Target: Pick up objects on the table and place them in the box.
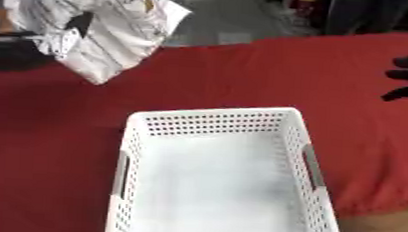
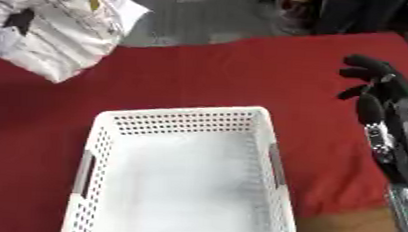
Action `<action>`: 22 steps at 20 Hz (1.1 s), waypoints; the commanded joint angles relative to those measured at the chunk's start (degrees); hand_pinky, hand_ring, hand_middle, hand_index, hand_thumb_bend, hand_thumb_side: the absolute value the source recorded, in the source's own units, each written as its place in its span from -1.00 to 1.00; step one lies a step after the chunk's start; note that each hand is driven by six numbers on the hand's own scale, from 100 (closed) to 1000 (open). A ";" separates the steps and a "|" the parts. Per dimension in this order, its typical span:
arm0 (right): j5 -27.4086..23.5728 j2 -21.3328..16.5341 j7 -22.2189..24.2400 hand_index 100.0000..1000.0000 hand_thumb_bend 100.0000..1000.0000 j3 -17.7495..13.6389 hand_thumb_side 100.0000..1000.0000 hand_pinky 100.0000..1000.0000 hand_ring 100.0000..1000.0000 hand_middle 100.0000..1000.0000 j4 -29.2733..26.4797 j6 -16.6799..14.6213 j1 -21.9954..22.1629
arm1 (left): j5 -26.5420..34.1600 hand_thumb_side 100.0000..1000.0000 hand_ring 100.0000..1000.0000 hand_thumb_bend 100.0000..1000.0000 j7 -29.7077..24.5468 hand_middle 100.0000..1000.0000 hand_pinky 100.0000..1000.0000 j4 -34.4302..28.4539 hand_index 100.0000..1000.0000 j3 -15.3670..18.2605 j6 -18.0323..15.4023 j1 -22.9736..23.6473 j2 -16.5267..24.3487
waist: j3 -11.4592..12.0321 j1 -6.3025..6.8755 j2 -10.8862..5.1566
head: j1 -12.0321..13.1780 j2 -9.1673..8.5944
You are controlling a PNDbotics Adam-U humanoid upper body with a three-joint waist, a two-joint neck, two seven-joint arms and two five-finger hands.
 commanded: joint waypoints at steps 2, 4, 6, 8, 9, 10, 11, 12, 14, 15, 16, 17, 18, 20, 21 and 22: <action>-0.31 -0.87 0.22 0.76 -0.37 -0.03 0.84 0.07 0.50 0.56 -0.89 -0.14 -0.21 | 1.00 -0.46 -0.96 -1.00 -4.06 -1.00 -0.48 -0.86 -0.87 -3.38 -2.02 -1.09 -0.30 | -0.18 -0.16 -0.82 | 0.36 -0.95; -0.35 -0.88 0.29 0.76 -0.37 0.02 0.83 0.07 0.50 0.56 -0.89 -0.17 -0.25 | 1.31 -0.48 -0.96 -1.00 -5.95 -1.00 -0.47 -0.86 -0.87 -4.75 -2.81 -0.95 -0.62 | -0.23 -0.17 -0.77 | 0.44 -0.97; -0.38 -0.88 0.35 0.76 -0.37 0.06 0.83 0.07 0.50 0.56 -0.89 -0.18 -0.28 | 1.39 -0.49 -0.96 -1.00 -7.97 -1.00 -0.47 -0.69 -0.87 -6.32 -3.83 -0.62 -0.85 | -0.28 -0.17 -0.73 | 0.55 -0.96; -0.41 -0.88 0.39 0.76 -0.37 0.08 0.83 0.07 0.50 0.56 -0.89 -0.18 -0.30 | 1.60 -0.50 -0.95 -1.00 -9.48 -1.00 -0.47 -0.33 -0.87 -7.54 -4.76 -0.30 -1.03 | -0.31 -0.16 -0.70 | 0.59 -0.95; -0.42 -0.88 0.40 0.76 -0.37 0.09 0.83 0.07 0.50 0.56 -0.89 -0.18 -0.30 | 1.75 -0.50 -0.95 -1.00 -10.17 -1.00 -0.46 -0.10 -0.87 -8.14 -5.26 -0.14 -1.12 | -0.32 -0.16 -0.70 | 0.60 -0.95; -0.43 -0.88 0.42 0.76 -0.37 0.10 0.83 0.07 0.50 0.56 -0.89 -0.18 -0.30 | 1.93 -0.51 -0.94 -1.00 -10.85 -1.00 -0.46 0.14 -0.86 -8.78 -5.79 0.03 -1.21 | -0.35 -0.16 -0.69 | 0.61 -0.96; -0.43 -0.87 0.43 0.76 -0.37 0.11 0.83 0.07 0.50 0.56 -0.89 -0.18 -0.31 | 2.14 -0.51 -0.94 -1.00 -11.46 -1.00 -0.46 0.33 -0.86 -9.28 -6.26 0.16 -1.28 | -0.37 -0.16 -0.68 | 0.62 -0.97; -0.44 -0.87 0.44 0.76 -0.37 0.12 0.83 0.07 0.50 0.56 -0.89 -0.18 -0.32 | 2.46 -0.67 -0.93 -1.00 -12.05 -1.00 -0.45 0.53 -0.85 -9.86 -6.74 0.33 -1.33 | -0.39 -0.16 -0.68 | 0.64 -0.98; -0.44 -0.88 0.45 0.76 -0.37 0.13 0.83 0.07 0.50 0.56 -0.89 -0.18 -0.32 | 2.89 -0.59 -0.81 -1.00 -13.00 -0.95 -0.38 0.83 -0.78 -10.49 -7.32 0.51 -1.32 | -0.40 -0.16 -0.68 | 0.66 -0.99; -0.45 -0.88 0.47 0.76 -0.37 0.15 0.83 0.07 0.50 0.56 -0.89 -0.18 -0.32 | 2.96 -0.59 -0.81 -1.00 -13.80 -0.95 -0.38 1.02 -0.78 -11.02 -7.67 0.64 -1.28 | -0.41 -0.16 -0.68 | 0.67 -0.99; -0.45 -0.89 0.51 0.76 -0.37 0.18 0.83 0.07 0.50 0.56 -0.89 -0.17 -0.34 | 2.73 -0.46 -0.46 -1.00 -15.16 -0.54 -0.17 1.22 -0.35 -11.85 -8.29 0.87 -1.05 | -0.45 -0.16 -0.65 | 0.73 -1.00; -0.44 -0.89 0.54 0.76 -0.37 0.20 0.83 0.07 0.50 0.56 -0.89 -0.17 -0.34 | 2.43 -0.34 -0.33 -1.00 -16.54 -0.38 -0.10 1.27 -0.20 -12.54 -9.02 1.06 -0.90 | -0.47 -0.16 -0.63 | 0.76 -0.99; -0.42 -0.89 0.57 0.76 -0.37 0.21 0.83 0.07 0.50 0.56 -0.89 -0.16 -0.34 | 2.22 -0.14 -0.13 -1.00 -17.83 -0.12 0.00 1.17 0.06 -13.25 -9.94 1.28 -0.79 | -0.48 -0.16 -0.60 | 0.79 -0.96; -0.41 -0.90 0.61 0.76 -0.37 0.23 0.83 0.07 0.50 0.56 -0.89 -0.15 -0.37 | 2.19 0.41 0.23 0.03 -20.03 0.32 0.20 0.83 0.51 -14.40 -12.05 1.76 -0.65 | -0.51 -0.15 -0.55 | 0.83 -0.94; -0.40 -0.89 0.62 0.76 -0.37 0.23 0.83 0.07 0.50 0.56 -0.89 -0.15 -0.37 | 2.20 0.57 0.45 0.81 -21.02 0.52 0.32 0.68 0.71 -14.73 -13.15 1.99 -0.62 | -0.50 -0.16 -0.54 | 0.82 -0.93; -0.40 -0.89 0.62 0.76 -0.38 0.23 0.83 0.07 0.50 0.56 -0.89 -0.15 -0.37 | 2.01 0.56 0.56 1.00 -22.01 0.63 0.40 0.54 0.80 -14.91 -14.20 2.24 -0.58 | -0.50 -0.16 -0.53 | 0.82 -0.94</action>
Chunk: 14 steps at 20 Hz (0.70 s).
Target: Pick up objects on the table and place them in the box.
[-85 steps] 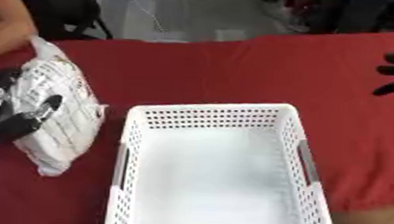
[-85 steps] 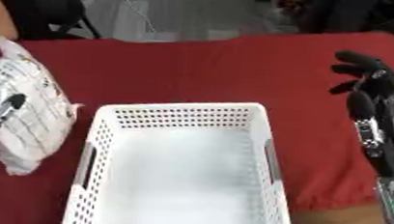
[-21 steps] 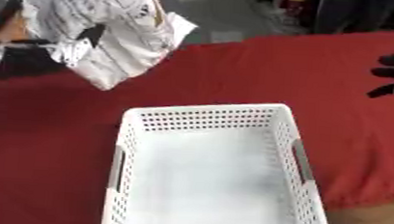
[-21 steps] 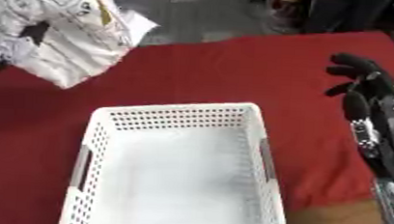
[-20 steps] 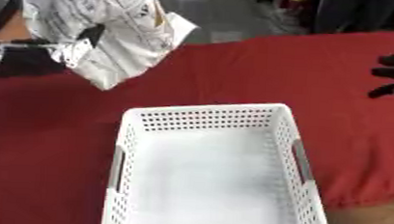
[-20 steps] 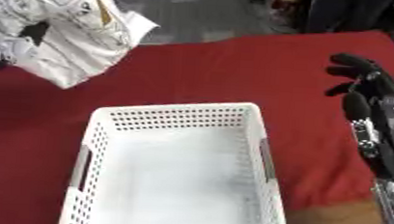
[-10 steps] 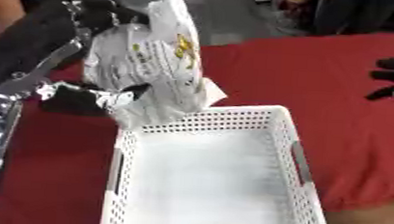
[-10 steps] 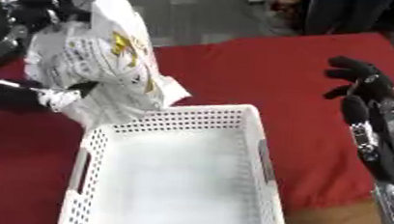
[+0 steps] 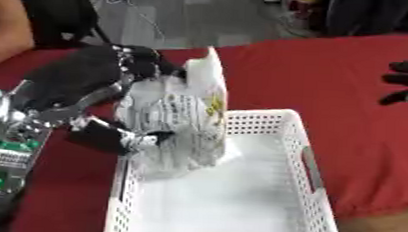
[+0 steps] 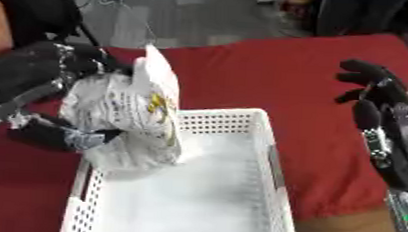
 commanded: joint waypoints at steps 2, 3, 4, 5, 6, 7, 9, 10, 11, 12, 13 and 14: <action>-0.21 -0.88 0.08 0.76 -0.38 -0.14 0.83 0.07 0.51 0.56 -0.89 -0.09 -0.33 | -0.95 0.61 0.70 1.00 -3.49 0.75 0.50 -1.32 0.89 -0.43 -3.46 0.19 0.98 | -0.02 -0.18 -0.55 | 0.25 -0.55; -0.20 -0.87 0.07 0.76 -0.38 -0.15 0.83 0.07 0.51 0.56 -0.89 -0.09 -0.32 | -1.14 0.63 0.72 1.00 -3.78 0.77 0.51 -1.36 0.91 -0.35 -3.80 0.32 0.93 | -0.02 -0.18 -0.56 | 0.24 -0.58; -0.21 -0.88 0.07 0.76 -0.38 -0.15 0.83 0.07 0.51 0.56 -0.89 -0.09 -0.31 | -1.23 0.64 0.73 1.00 -3.96 0.78 0.52 -1.39 0.92 -0.32 -4.03 0.38 0.91 | -0.01 -0.18 -0.57 | 0.23 -0.60; -0.21 -0.88 0.07 0.76 -0.38 -0.14 0.83 0.07 0.51 0.56 -0.89 -0.09 -0.31 | -1.29 0.64 0.73 1.00 -4.11 0.78 0.52 -1.40 0.92 -0.33 -4.20 0.39 0.91 | -0.01 -0.18 -0.58 | 0.23 -0.62; -0.21 -0.88 0.08 0.76 -0.38 -0.13 0.83 0.07 0.51 0.56 -0.89 -0.10 -0.31 | -1.31 0.65 0.73 1.00 -4.27 0.78 0.52 -1.40 0.93 -0.36 -4.33 0.38 0.90 | -0.02 -0.18 -0.58 | 0.25 -0.64; -0.22 -0.88 0.08 0.76 -0.38 -0.12 0.83 0.07 0.51 0.56 -0.89 -0.11 -0.31 | -1.33 0.65 0.73 1.00 -4.42 0.78 0.52 -1.40 0.93 -0.39 -4.43 0.36 0.88 | -0.02 -0.19 -0.58 | 0.25 -0.65; -0.23 -0.88 0.07 0.76 -0.38 -0.14 0.83 0.07 0.51 0.56 -0.89 -0.12 -0.31 | -1.31 0.67 0.73 1.00 -4.61 0.78 0.52 -1.43 0.93 -0.39 -4.56 0.32 0.82 | -0.03 -0.19 -0.56 | 0.25 -0.61; -0.22 -0.88 0.08 0.76 -0.38 -0.13 0.83 0.07 0.51 0.56 -0.89 -0.11 -0.30 | -1.28 0.70 0.72 1.00 -4.68 0.77 0.52 -1.43 0.93 -0.37 -4.57 0.32 0.80 | -0.03 -0.19 -0.55 | 0.26 -0.59; -0.21 -0.88 0.10 0.76 -0.38 -0.12 0.83 0.07 0.51 0.56 -0.89 -0.10 -0.29 | -1.26 0.69 0.72 1.00 -4.75 0.77 0.52 -1.41 0.93 -0.34 -4.56 0.32 0.79 | -0.02 -0.18 -0.54 | 0.27 -0.59; -0.21 -0.87 0.12 0.76 -0.38 -0.11 0.83 0.07 0.51 0.56 -0.89 -0.10 -0.29 | -1.22 0.71 0.72 1.00 -4.81 0.76 0.52 -1.39 0.93 -0.32 -4.55 0.32 0.79 | -0.03 -0.18 -0.54 | 0.27 -0.58; -0.20 -0.86 0.14 0.76 -0.38 -0.11 0.83 0.07 0.51 0.56 -0.89 -0.10 -0.28 | -1.19 0.71 0.72 1.00 -4.88 0.76 0.52 -1.37 0.93 -0.31 -4.54 0.33 0.78 | -0.04 -0.17 -0.54 | 0.27 -0.57; -0.20 -0.85 0.14 0.76 -0.38 -0.11 0.83 0.07 0.51 0.56 -0.89 -0.10 -0.29 | -1.14 0.72 0.72 1.00 -4.94 0.76 0.52 -1.37 0.93 -0.30 -4.53 0.33 0.76 | -0.06 -0.17 -0.55 | 0.24 -0.56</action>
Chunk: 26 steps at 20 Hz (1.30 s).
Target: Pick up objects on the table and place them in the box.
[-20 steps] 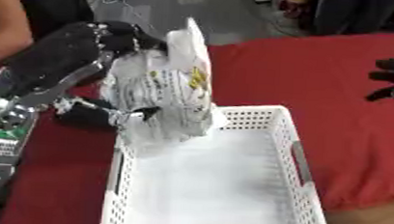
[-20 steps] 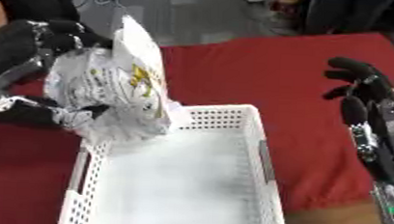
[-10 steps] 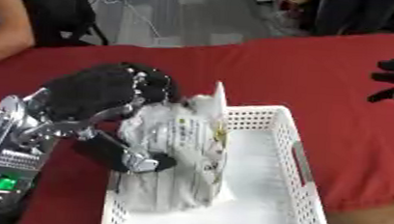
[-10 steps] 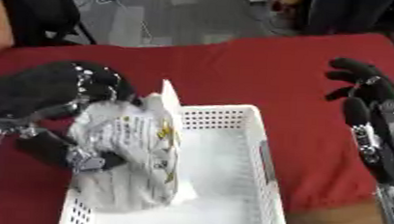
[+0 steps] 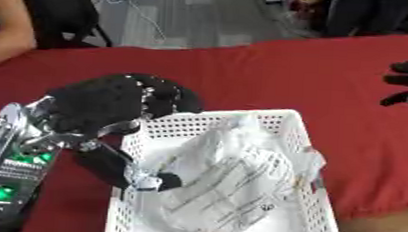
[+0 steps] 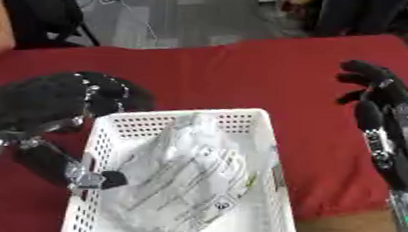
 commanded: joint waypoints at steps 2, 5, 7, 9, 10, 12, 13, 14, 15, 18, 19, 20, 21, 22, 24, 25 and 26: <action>-0.20 -0.83 0.13 0.76 -0.38 -0.10 0.83 0.07 0.51 0.56 -0.89 -0.09 -0.28 | 0.11 0.73 0.72 1.00 -1.04 0.76 0.52 -1.04 0.94 0.29 -0.78 -0.44 0.60 | -0.08 -0.17 -0.57 | 0.21 -0.56; -0.21 -0.81 0.16 0.77 -0.38 -0.10 0.83 0.07 0.51 0.56 -0.89 -0.08 -0.27 | 0.78 0.73 0.71 1.00 -0.79 0.76 0.52 -1.17 0.93 0.70 -0.44 -0.23 0.42 | -0.08 -0.17 -0.58 | 0.15 -0.63; -0.21 -0.78 0.18 0.77 -0.38 -0.10 0.83 0.07 0.51 0.56 -0.89 -0.04 -0.26 | 3.37 0.74 0.69 1.00 -0.15 0.79 0.51 -1.06 0.93 0.92 0.20 0.46 0.02 | -0.08 -0.19 -0.54 | 0.11 -0.68; -0.18 -0.76 0.24 0.77 -0.38 -0.10 0.83 0.07 0.51 0.56 -0.89 0.02 -0.24 | 9.56 0.75 0.67 1.00 0.71 0.82 0.51 -0.79 0.93 1.42 1.61 1.45 -0.47 | -0.04 -0.20 -0.50 | 0.01 -0.73; -0.17 -0.76 0.27 0.77 -0.38 -0.11 0.83 0.07 0.51 0.56 -0.89 0.04 -0.22 | 11.13 0.75 0.67 1.00 0.25 0.81 0.51 -0.93 0.93 1.80 2.20 1.38 -0.10 | -0.03 -0.19 -0.52 | 0.00 -0.71; -0.14 -0.72 0.31 0.77 -0.38 -0.15 0.83 0.07 0.51 0.56 -0.89 0.06 -0.22 | 18.82 0.71 0.63 1.00 1.76 0.84 0.51 -1.17 0.92 3.04 4.26 2.67 -0.89 | 0.07 -0.21 -0.48 | -0.20 -0.77; -0.11 -0.70 0.29 0.77 -0.38 -0.22 0.83 0.07 0.51 0.56 -0.89 0.09 -0.18 | 23.69 0.80 0.62 1.00 3.63 0.84 0.51 -1.63 0.92 4.37 5.48 3.49 -1.27 | 0.17 -0.21 -0.48 | -0.37 -0.80; -0.08 -0.69 0.27 0.77 -0.38 -0.26 0.83 0.07 0.51 0.56 -0.89 0.11 -0.15 | 27.79 0.87 0.62 1.00 5.41 0.84 0.51 -1.93 0.92 5.71 6.45 4.06 -1.24 | 0.24 -0.21 -0.49 | -0.48 -0.82; -0.04 -0.69 0.25 0.77 -0.38 -0.30 0.83 0.07 0.51 0.56 -0.89 0.11 -0.11 | 31.17 0.89 0.62 1.00 7.53 0.84 0.51 -2.08 0.92 7.33 7.13 4.64 -1.22 | 0.34 -0.21 -0.50 | -0.62 -0.84; 0.05 -0.69 0.16 0.77 -0.38 -0.41 0.83 0.07 0.51 0.56 -0.89 0.14 -0.03 | 35.91 0.93 0.60 1.00 12.85 0.85 0.50 -2.20 0.92 11.32 8.58 6.82 -1.56 | 0.59 -0.23 -0.48 | -1.00 -1.02; 0.09 -0.68 0.11 0.77 -0.39 -0.46 0.83 0.07 0.51 0.56 -0.89 0.15 -0.03 | 36.38 0.95 0.60 1.00 14.40 0.84 0.50 -2.21 0.91 12.55 9.19 7.95 -2.00 | 0.72 -0.27 -0.44 | -1.21 -1.10; 0.11 -0.67 0.08 0.77 -0.38 -0.50 0.83 0.07 0.51 0.56 -0.89 0.17 -0.03 | 36.50 0.95 0.59 1.00 15.72 0.84 0.50 -2.22 0.91 13.50 9.65 8.92 -2.32 | 0.78 -0.28 -0.42 | -1.30 -1.12; 0.14 -0.67 0.04 0.77 -0.38 -0.54 0.82 0.07 0.51 0.56 -0.89 0.19 -0.02 | 36.21 0.96 0.59 1.00 16.83 0.85 0.50 -2.22 0.91 14.42 10.16 10.13 -2.61 | 0.87 -0.30 -0.38 | -1.37 -1.14; 0.18 -0.66 0.03 0.77 -0.38 -0.54 0.82 0.07 0.51 0.56 -0.89 0.20 -0.02 | 35.74 0.95 0.59 1.00 17.62 0.85 0.50 -2.22 0.91 14.97 10.45 10.90 -2.80 | 0.88 -0.30 -0.37 | -1.36 -1.14; 0.23 -0.64 -0.02 0.77 -0.39 -0.61 0.82 0.07 0.51 0.56 -0.89 0.22 -0.04 | 34.35 0.96 0.59 1.00 18.92 0.86 0.50 -2.06 0.91 16.21 11.35 13.03 -3.56 | 0.99 -0.32 -0.29 | -1.53 -1.27; 0.27 -0.62 -0.10 0.77 -0.39 -0.69 0.82 0.07 0.51 0.56 -0.89 0.23 -0.03 | 33.56 0.96 0.58 1.00 19.73 0.86 0.50 -1.87 0.91 17.14 12.02 14.33 -4.42 | 1.10 -0.35 -0.25 | -1.70 -1.29; 0.31 -0.61 -0.15 0.77 -0.39 -0.74 0.82 0.07 0.51 0.56 -0.89 0.24 -0.01 | 32.78 0.96 0.58 1.00 20.60 0.86 0.49 -1.77 0.92 18.00 12.59 15.32 -5.25 | 1.17 -0.38 -0.23 | -1.77 -1.28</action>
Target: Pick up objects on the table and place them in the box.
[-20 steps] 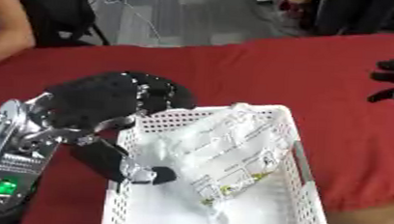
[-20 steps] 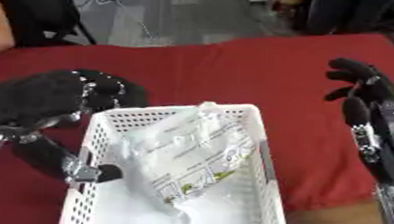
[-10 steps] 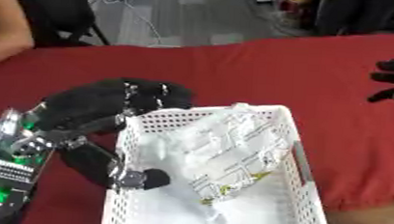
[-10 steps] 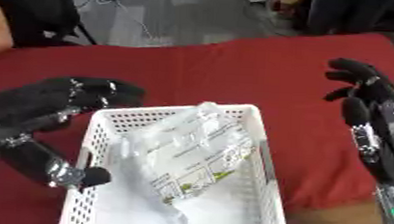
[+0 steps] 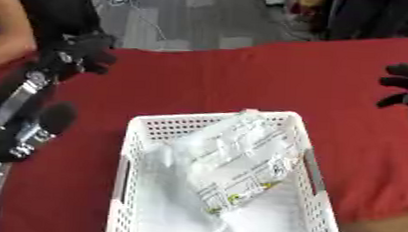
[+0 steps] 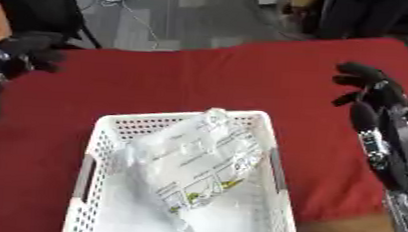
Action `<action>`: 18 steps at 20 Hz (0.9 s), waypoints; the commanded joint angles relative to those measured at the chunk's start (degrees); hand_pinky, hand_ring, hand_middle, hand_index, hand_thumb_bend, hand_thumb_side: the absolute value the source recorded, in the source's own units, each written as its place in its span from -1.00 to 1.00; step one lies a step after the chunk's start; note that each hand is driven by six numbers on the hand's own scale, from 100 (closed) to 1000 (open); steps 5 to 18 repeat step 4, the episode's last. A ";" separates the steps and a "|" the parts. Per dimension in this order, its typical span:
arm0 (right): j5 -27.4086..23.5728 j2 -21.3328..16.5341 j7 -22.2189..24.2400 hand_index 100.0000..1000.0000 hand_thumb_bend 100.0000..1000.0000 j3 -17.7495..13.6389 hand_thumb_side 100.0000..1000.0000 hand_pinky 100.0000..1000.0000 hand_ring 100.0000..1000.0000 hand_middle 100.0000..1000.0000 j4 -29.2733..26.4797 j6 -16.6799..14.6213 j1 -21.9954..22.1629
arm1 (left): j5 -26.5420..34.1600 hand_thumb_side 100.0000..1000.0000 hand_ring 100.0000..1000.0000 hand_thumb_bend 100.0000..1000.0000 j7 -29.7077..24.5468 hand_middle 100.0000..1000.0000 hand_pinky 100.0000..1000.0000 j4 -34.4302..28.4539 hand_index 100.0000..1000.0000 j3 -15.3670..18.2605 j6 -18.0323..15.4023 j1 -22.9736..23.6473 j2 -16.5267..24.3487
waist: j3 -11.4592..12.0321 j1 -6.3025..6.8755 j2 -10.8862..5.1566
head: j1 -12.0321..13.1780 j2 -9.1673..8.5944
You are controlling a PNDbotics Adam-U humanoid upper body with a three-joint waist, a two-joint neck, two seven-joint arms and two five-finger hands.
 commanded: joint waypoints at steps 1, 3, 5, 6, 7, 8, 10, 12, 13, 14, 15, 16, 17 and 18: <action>0.15 -0.60 -0.25 0.77 -0.39 -0.65 0.82 0.07 0.51 0.56 -0.89 0.10 0.01 | -2.29 0.96 0.58 1.00 2.96 0.87 0.49 -0.54 0.92 3.27 1.73 1.68 -1.72 | 0.28 -0.33 -0.51 | -0.75 -0.75; 0.21 -0.55 -0.30 0.77 -0.39 -0.69 0.83 0.07 0.51 0.56 -0.89 0.12 0.05 | -3.68 0.94 0.57 1.00 5.21 0.86 0.48 -0.39 0.92 4.95 2.69 2.83 -3.18 | 0.44 -0.39 -0.53 | -0.89 -0.78; 0.23 -0.54 -0.35 0.77 -0.39 -0.72 0.83 0.07 0.51 0.56 -0.89 0.13 0.06 | -4.24 0.95 0.56 1.00 6.44 0.86 0.48 -0.45 0.91 5.70 3.04 3.28 -3.71 | 0.49 -0.41 -0.54 | -0.94 -0.80; 0.23 -0.54 -0.35 0.77 -0.39 -0.72 0.83 0.07 0.51 0.56 -0.89 0.13 0.06 | -4.24 0.95 0.56 1.00 6.44 0.86 0.48 -0.45 0.91 5.70 3.04 3.28 -3.71 | 0.49 -0.41 -0.54 | -0.94 -0.80; 0.23 -0.54 -0.35 0.77 -0.39 -0.72 0.83 0.07 0.51 0.56 -0.89 0.13 0.06 | -4.24 0.95 0.56 1.00 6.44 0.86 0.48 -0.45 0.91 5.70 3.04 3.28 -3.71 | 0.49 -0.41 -0.54 | -0.94 -0.80; 0.23 -0.54 -0.35 0.77 -0.39 -0.72 0.83 0.07 0.51 0.56 -0.89 0.13 0.06 | -4.24 0.95 0.56 1.00 6.44 0.86 0.48 -0.45 0.91 5.70 3.04 3.28 -3.71 | 0.49 -0.41 -0.54 | -0.94 -0.80; 0.23 -0.54 -0.35 0.77 -0.39 -0.72 0.83 0.07 0.51 0.56 -0.89 0.13 0.06 | -4.24 0.95 0.56 1.00 6.44 0.86 0.48 -0.45 0.91 5.70 3.04 3.28 -3.71 | 0.49 -0.41 -0.54 | -0.94 -0.80; 0.23 -0.54 -0.35 0.77 -0.39 -0.72 0.83 0.07 0.51 0.56 -0.89 0.13 0.06 | -4.24 0.95 0.56 1.00 6.44 0.86 0.48 -0.45 0.91 5.70 3.04 3.28 -3.71 | 0.49 -0.41 -0.54 | -0.94 -0.80; 0.23 -0.54 -0.35 0.77 -0.39 -0.72 0.83 0.07 0.51 0.56 -0.89 0.13 0.06 | -4.24 0.95 0.56 1.00 6.44 0.86 0.48 -0.45 0.91 5.70 3.04 3.28 -3.71 | 0.49 -0.41 -0.54 | -0.94 -0.80; 0.23 -0.54 -0.35 0.77 -0.39 -0.72 0.83 0.07 0.51 0.56 -0.89 0.13 0.06 | -4.24 0.95 0.56 1.00 6.44 0.86 0.48 -0.45 0.91 5.70 3.04 3.28 -3.71 | 0.49 -0.41 -0.54 | -0.94 -0.80; 0.23 -0.54 -0.35 0.77 -0.39 -0.72 0.83 0.07 0.51 0.56 -0.89 0.13 0.06 | -4.24 0.95 0.56 1.00 6.44 0.86 0.48 -0.45 0.91 5.70 3.04 3.28 -3.71 | 0.49 -0.41 -0.54 | -0.94 -0.80; 0.23 -0.54 -0.35 0.77 -0.39 -0.72 0.83 0.07 0.51 0.56 -0.89 0.13 0.06 | -4.24 0.95 0.56 1.00 6.44 0.86 0.48 -0.45 0.91 5.70 3.04 3.28 -3.71 | 0.49 -0.41 -0.54 | -0.94 -0.80; 0.23 -0.54 -0.35 0.77 -0.39 -0.72 0.83 0.07 0.51 0.56 -0.89 0.13 0.06 | -4.24 0.95 0.56 1.00 6.44 0.86 0.48 -0.45 0.91 5.70 3.04 3.28 -3.71 | 0.49 -0.41 -0.54 | -0.94 -0.80; 0.23 -0.54 -0.35 0.77 -0.39 -0.72 0.83 0.07 0.51 0.56 -0.89 0.13 0.06 | -4.24 0.95 0.56 1.00 6.44 0.86 0.48 -0.45 0.91 5.70 3.04 3.28 -3.71 | 0.49 -0.41 -0.54 | -0.94 -0.80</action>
